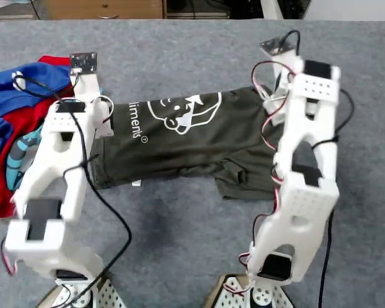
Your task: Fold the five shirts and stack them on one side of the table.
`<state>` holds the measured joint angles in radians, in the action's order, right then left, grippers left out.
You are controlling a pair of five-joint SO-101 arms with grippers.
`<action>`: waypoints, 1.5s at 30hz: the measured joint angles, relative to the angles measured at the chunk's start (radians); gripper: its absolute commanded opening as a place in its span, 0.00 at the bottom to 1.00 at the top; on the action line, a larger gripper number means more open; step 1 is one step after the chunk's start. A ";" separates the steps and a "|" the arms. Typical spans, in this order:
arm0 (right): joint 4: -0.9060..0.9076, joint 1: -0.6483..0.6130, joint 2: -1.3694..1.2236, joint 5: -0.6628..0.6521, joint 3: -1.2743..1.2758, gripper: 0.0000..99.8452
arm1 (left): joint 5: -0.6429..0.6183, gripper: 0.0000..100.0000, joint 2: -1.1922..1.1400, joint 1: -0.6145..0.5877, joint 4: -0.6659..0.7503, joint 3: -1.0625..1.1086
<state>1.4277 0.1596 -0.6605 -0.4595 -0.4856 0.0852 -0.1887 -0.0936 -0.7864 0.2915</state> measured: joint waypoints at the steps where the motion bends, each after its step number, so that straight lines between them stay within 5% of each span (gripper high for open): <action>1: -0.014 0.000 -0.040 0.000 0.000 0.00 | -0.005 0.02 -0.049 -0.003 0.011 -0.018; 15: -0.028 0.046 -0.146 0.003 -0.028 0.00 | -0.017 0.02 -0.256 -0.071 -0.011 -0.235; 20: 0.095 0.052 -0.144 0.003 -0.129 0.00 | -0.017 0.02 -0.256 -0.072 -0.046 -0.249; 30: 0.331 -0.089 0.084 0.000 -0.180 0.00 | 0.061 0.02 0.029 -0.077 -0.235 -0.095; 39: 0.167 -0.193 0.336 0.000 0.308 0.11 | 0.129 0.02 0.434 -0.218 0.120 0.522; 45: 0.031 -0.209 0.456 -0.063 0.634 0.13 | 0.086 0.02 0.427 -0.316 0.265 0.582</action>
<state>1.4584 -0.0491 -0.2048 -0.5224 0.1481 0.1711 0.2378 -0.4097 -0.5209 0.8730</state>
